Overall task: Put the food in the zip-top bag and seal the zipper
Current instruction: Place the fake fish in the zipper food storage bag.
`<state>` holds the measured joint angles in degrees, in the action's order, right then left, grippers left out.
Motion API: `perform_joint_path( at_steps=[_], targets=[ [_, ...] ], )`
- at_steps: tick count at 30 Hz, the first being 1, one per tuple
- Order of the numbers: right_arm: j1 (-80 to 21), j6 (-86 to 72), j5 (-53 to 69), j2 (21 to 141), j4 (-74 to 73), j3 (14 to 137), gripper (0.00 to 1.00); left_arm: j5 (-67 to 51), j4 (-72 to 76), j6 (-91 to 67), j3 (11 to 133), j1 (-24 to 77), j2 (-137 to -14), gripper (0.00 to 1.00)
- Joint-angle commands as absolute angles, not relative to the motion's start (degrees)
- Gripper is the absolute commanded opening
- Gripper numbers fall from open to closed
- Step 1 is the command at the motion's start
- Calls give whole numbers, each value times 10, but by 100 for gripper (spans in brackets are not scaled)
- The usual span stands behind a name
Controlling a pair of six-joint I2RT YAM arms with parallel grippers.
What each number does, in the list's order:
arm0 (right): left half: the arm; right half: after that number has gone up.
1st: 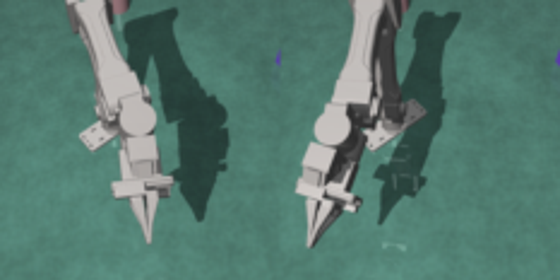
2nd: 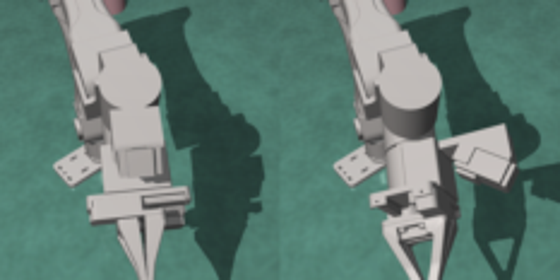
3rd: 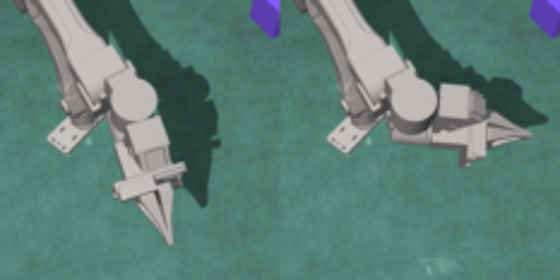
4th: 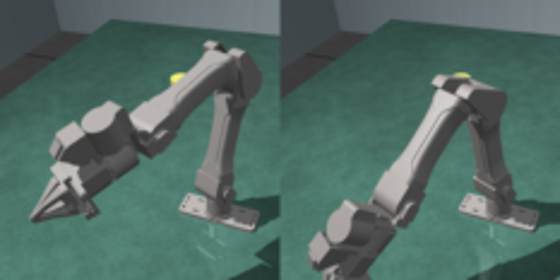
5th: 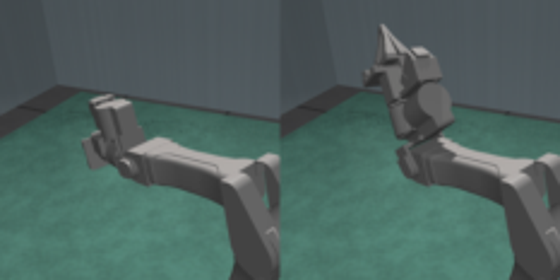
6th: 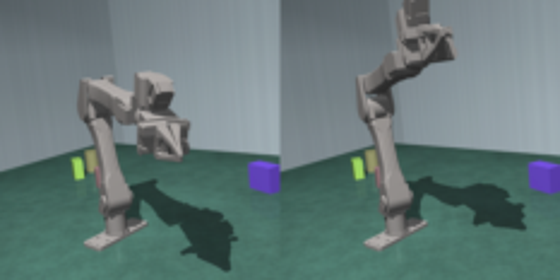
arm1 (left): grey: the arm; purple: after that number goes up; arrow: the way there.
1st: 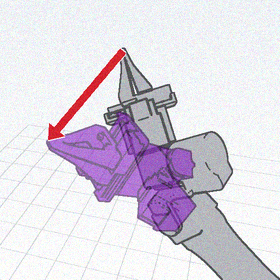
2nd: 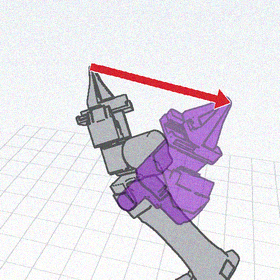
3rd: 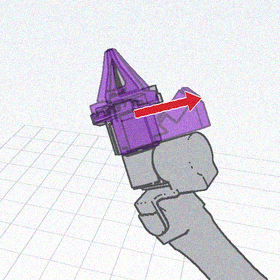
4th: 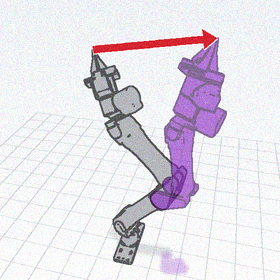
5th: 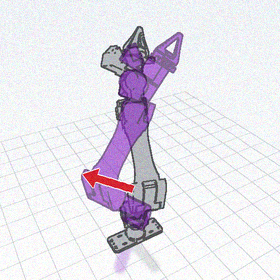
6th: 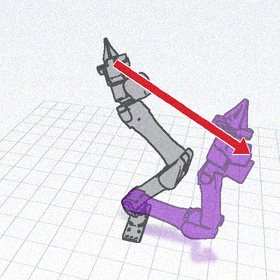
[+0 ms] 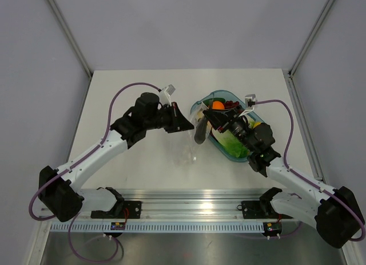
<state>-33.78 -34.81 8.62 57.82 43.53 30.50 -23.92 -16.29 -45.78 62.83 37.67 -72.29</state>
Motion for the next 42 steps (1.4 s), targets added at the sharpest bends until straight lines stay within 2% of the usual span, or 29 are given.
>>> perform_joint_path(
  at_steps=[1,21,23,24,25,26,27,28,36,42],
  targets=[
    [-344,-348,83,568,474,311,0,-259,-129,-468,639,372,-708,0],
    [-344,-330,103,586,417,352,0,-309,-69,-504,629,350,-716,0],
    [-345,-318,102,588,399,356,8,-319,-59,-511,628,345,-717,0],
    [-344,-311,100,588,369,366,19,-322,-55,-513,628,345,-717,0],
    [-344,-303,98,586,353,374,44,-323,-53,-516,628,343,-717,0],
    [-344,-288,97,585,337,381,56,-328,-51,-516,628,340,-717,0],
    [-344,-279,93,582,318,400,66,-327,-51,-516,629,339,-717,0],
    [-344,-259,89,575,276,410,70,-328,-52,-515,629,336,-717,0],
    [-344,-204,-20,528,54,497,72,-329,-41,-518,611,326,-720,0],
    [-344,-209,-52,585,-145,578,72,-326,-47,-513,619,324,-723,0]
  ],
)
